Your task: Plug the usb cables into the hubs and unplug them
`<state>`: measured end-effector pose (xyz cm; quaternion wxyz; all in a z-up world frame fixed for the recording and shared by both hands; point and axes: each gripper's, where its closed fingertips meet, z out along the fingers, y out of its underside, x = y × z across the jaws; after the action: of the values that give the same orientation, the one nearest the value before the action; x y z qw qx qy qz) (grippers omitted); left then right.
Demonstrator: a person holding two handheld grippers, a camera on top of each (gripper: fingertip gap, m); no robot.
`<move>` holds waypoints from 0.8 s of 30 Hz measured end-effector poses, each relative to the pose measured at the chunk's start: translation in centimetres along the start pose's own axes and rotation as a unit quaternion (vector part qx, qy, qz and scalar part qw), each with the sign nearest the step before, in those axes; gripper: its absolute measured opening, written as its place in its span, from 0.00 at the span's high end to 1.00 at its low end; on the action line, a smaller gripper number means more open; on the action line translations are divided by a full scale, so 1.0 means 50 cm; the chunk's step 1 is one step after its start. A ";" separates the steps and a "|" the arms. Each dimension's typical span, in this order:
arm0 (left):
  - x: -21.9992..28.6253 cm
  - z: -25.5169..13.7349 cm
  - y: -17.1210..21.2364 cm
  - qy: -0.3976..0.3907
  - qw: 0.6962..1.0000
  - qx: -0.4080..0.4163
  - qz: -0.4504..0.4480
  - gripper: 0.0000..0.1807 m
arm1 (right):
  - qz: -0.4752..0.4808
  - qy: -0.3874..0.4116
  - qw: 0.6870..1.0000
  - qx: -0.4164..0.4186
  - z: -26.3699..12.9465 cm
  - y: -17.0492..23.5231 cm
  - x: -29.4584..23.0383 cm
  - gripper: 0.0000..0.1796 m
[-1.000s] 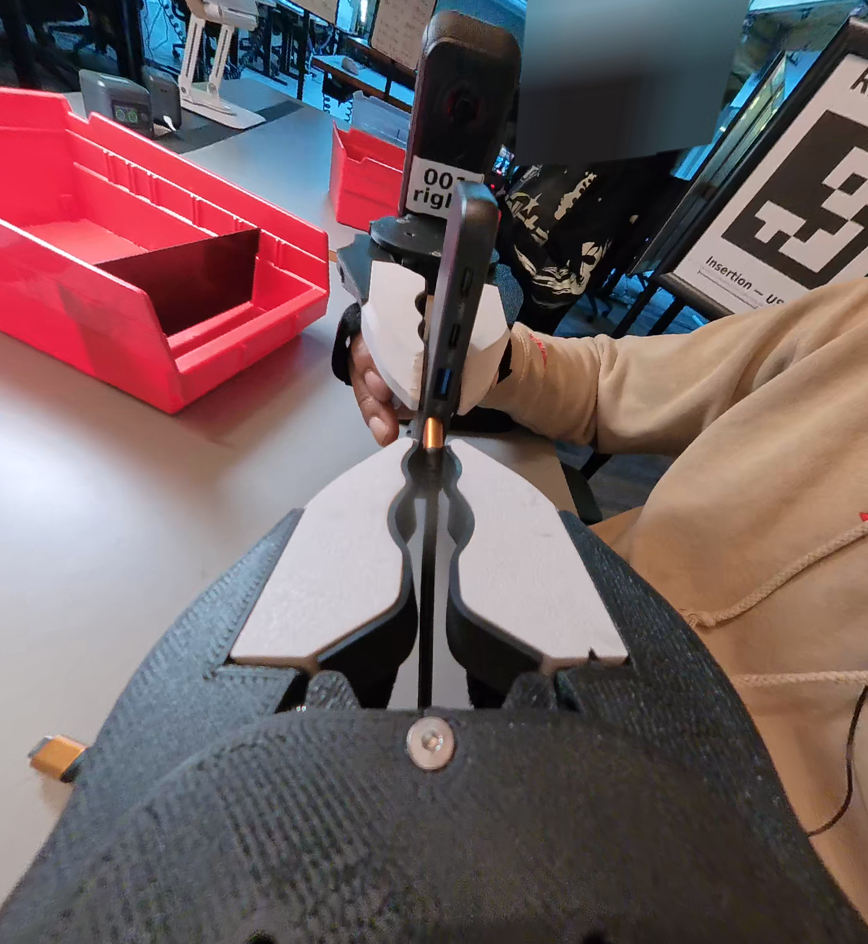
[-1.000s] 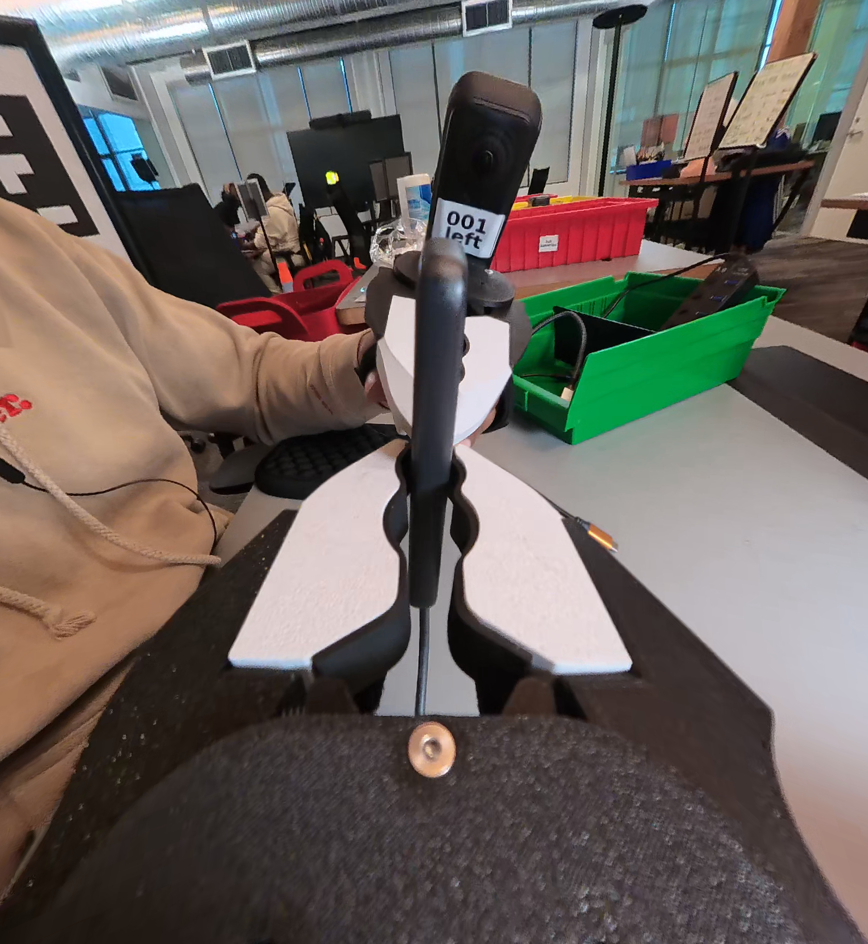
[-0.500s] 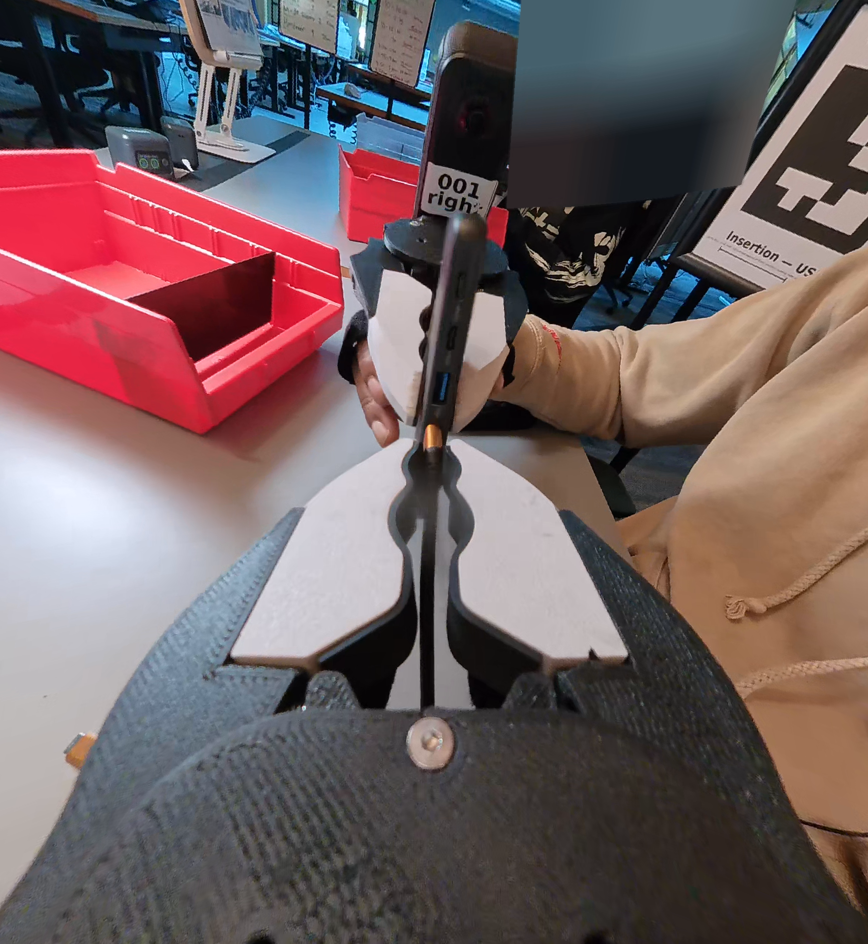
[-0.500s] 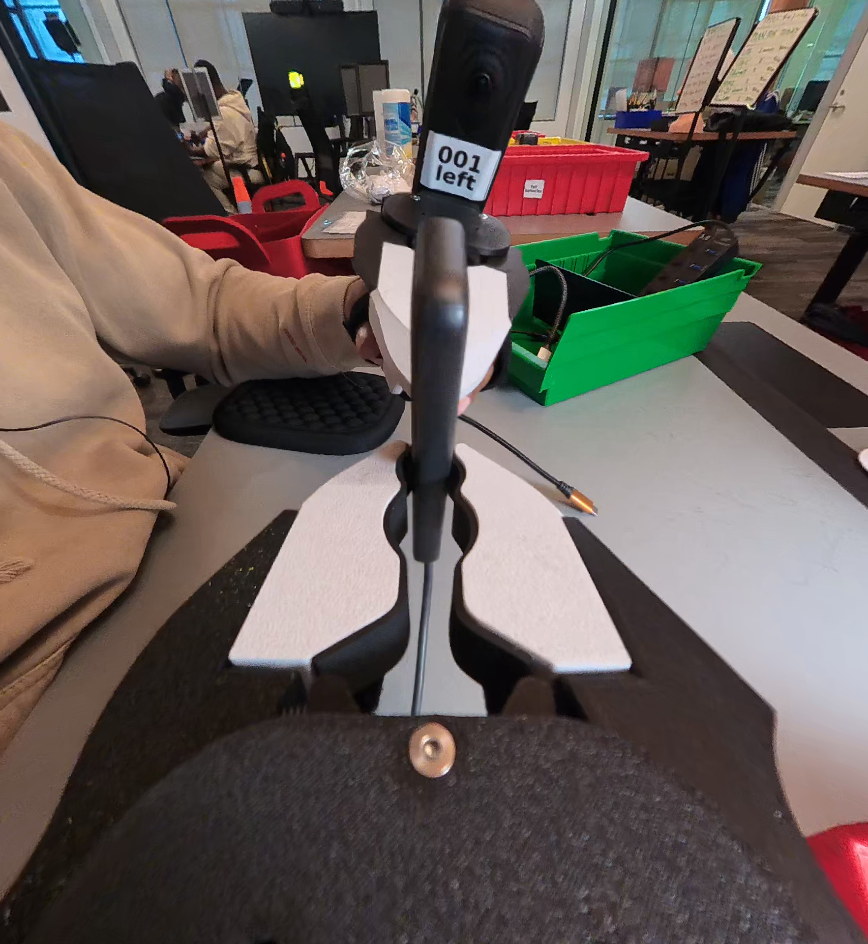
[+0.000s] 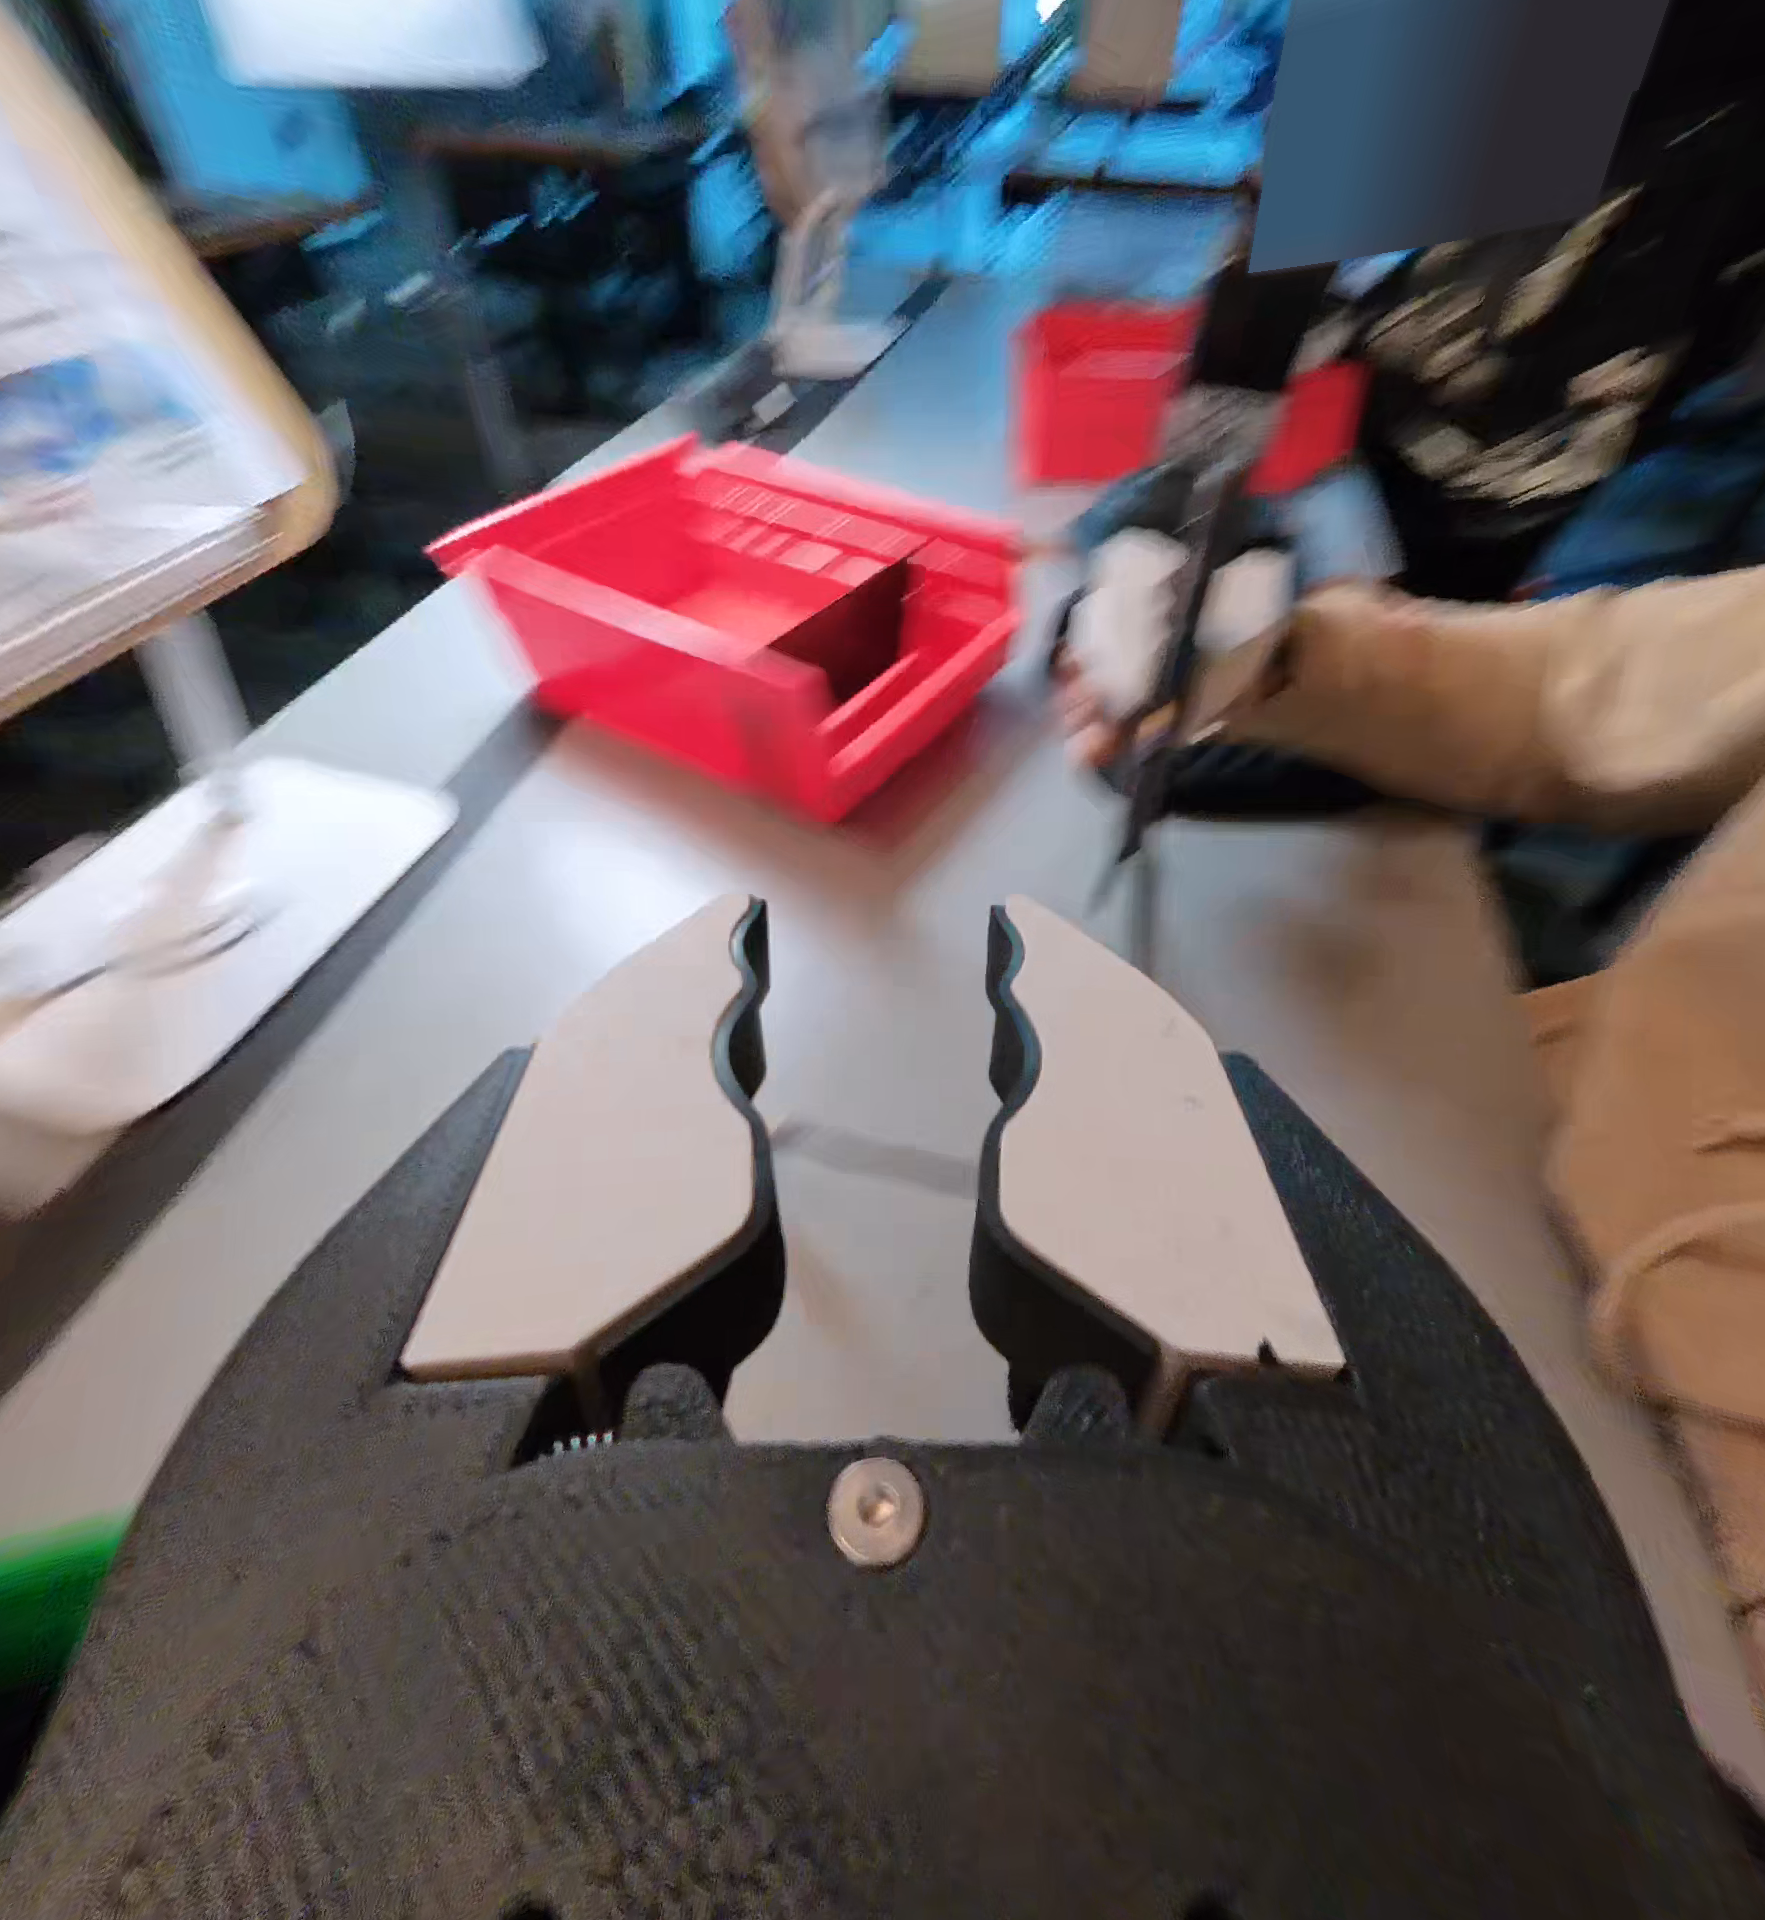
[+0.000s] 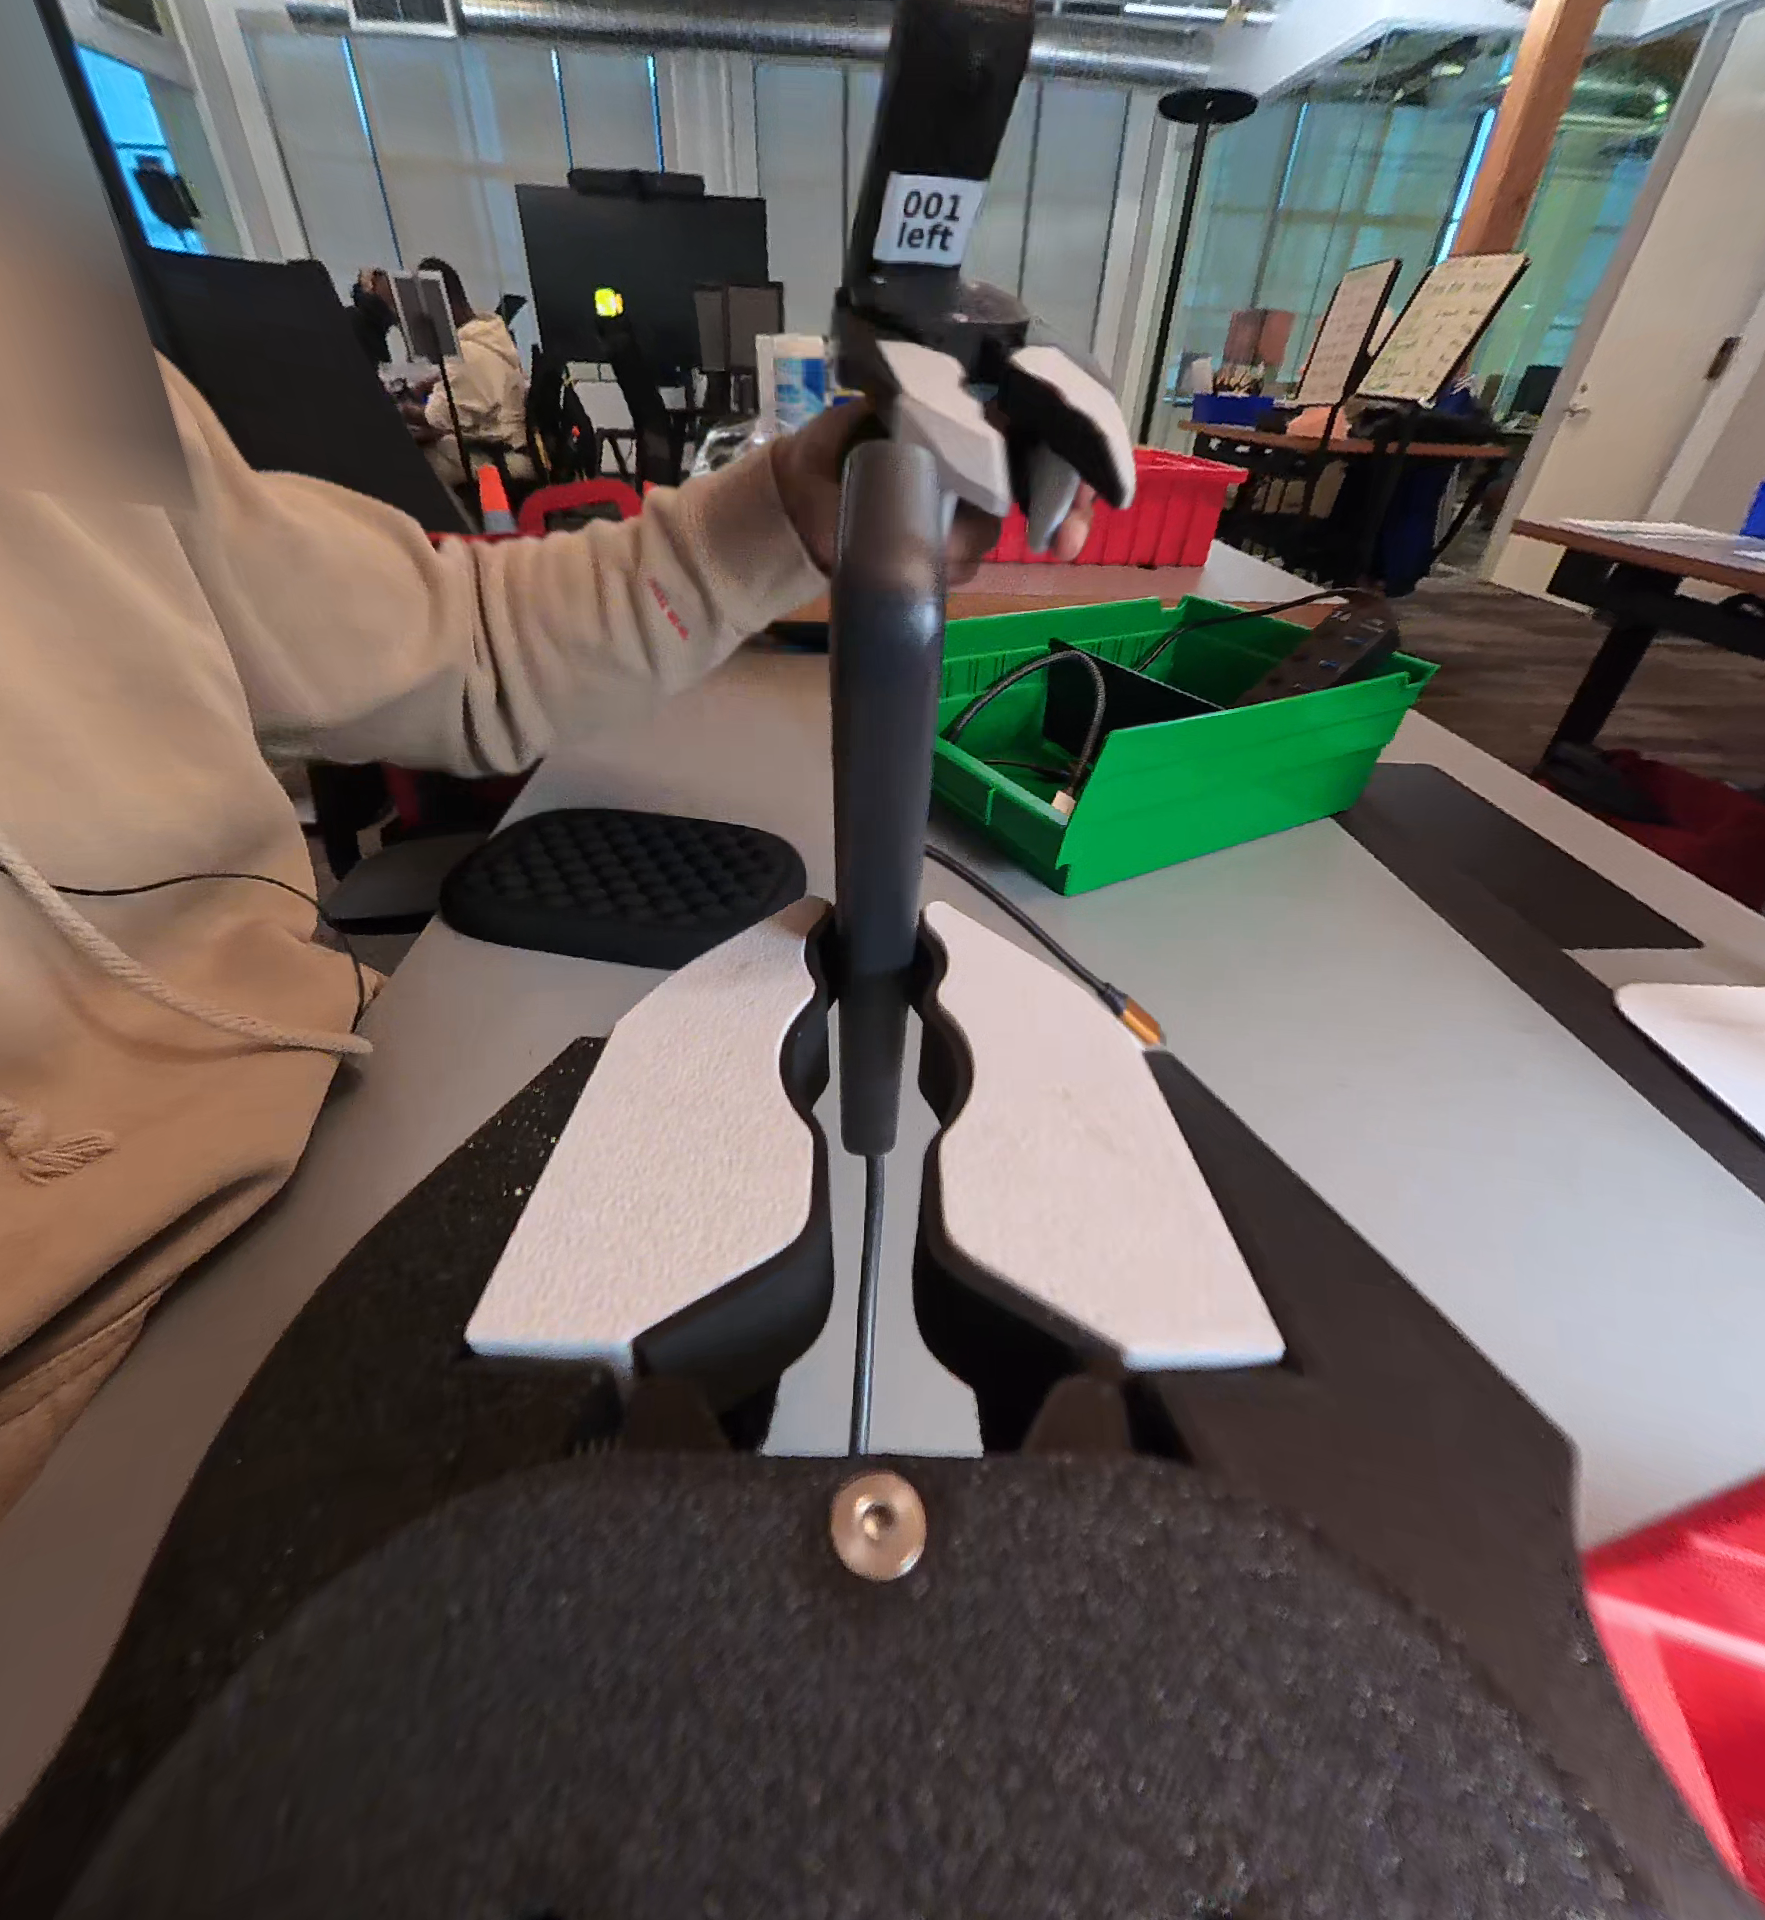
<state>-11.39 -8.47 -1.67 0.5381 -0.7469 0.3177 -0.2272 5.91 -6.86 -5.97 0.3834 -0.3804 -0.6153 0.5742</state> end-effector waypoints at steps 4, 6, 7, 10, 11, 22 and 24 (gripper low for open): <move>-0.184 -0.139 0.144 -0.143 0.969 -0.201 0.026 0.79 | 0.011 0.021 1.000 0.012 -0.039 0.008 0.011 0.93; -0.244 -0.202 0.237 -0.180 0.929 -0.321 0.046 0.79 | 0.018 0.026 0.999 0.022 -0.050 0.008 0.015 0.93; -0.266 -0.230 0.279 -0.192 0.904 -0.377 0.063 0.79 | 0.021 0.026 0.999 0.026 -0.053 0.006 0.015 0.93; -0.313 -0.290 0.375 -0.211 0.830 -0.505 0.105 0.79 | 0.020 0.027 0.999 0.033 -0.056 -0.001 0.017 0.93; -0.326 -0.306 0.394 -0.217 0.808 -0.534 0.119 0.79 | 0.020 0.028 0.999 0.033 -0.057 -0.001 0.017 0.93; -0.344 -0.338 0.359 -0.235 0.784 -0.552 0.160 0.97 | 0.021 0.032 0.998 0.044 -0.067 -0.009 0.019 0.93; -0.336 -0.337 0.329 -0.236 0.797 -0.535 0.154 0.98 | 0.018 0.032 0.998 0.046 -0.068 -0.012 0.017 0.93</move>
<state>-38.32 -11.13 -11.85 0.1391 -0.8876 0.3624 0.2481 8.63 -4.73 -5.17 0.4098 -0.3917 -0.5688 0.5959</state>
